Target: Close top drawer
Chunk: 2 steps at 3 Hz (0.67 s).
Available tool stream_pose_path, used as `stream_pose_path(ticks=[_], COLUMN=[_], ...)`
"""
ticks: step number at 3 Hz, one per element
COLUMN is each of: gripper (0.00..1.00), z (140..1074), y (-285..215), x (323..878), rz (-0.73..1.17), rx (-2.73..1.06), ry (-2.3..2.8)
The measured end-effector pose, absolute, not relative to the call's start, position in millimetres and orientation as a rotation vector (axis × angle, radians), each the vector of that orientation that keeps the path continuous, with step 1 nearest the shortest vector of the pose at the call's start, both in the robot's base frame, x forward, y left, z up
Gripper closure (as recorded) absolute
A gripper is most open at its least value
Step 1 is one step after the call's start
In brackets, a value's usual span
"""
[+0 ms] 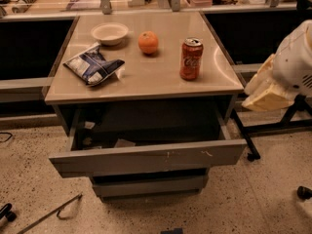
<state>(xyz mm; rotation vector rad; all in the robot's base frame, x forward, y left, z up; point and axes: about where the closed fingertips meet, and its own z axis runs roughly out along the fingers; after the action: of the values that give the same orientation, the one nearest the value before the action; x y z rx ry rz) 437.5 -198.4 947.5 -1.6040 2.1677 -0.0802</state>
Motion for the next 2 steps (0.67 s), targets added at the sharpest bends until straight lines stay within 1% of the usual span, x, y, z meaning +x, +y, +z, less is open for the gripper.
stream_pose_path(ticks=[1,2], gripper=[0.88,1.00], z=[898.3,835.2], y=[-188.0,-173.1], x=[439.6,439.4], rz=[0.004,0.108], rx=[-1.579,-1.585], ry=[2.164,2.153])
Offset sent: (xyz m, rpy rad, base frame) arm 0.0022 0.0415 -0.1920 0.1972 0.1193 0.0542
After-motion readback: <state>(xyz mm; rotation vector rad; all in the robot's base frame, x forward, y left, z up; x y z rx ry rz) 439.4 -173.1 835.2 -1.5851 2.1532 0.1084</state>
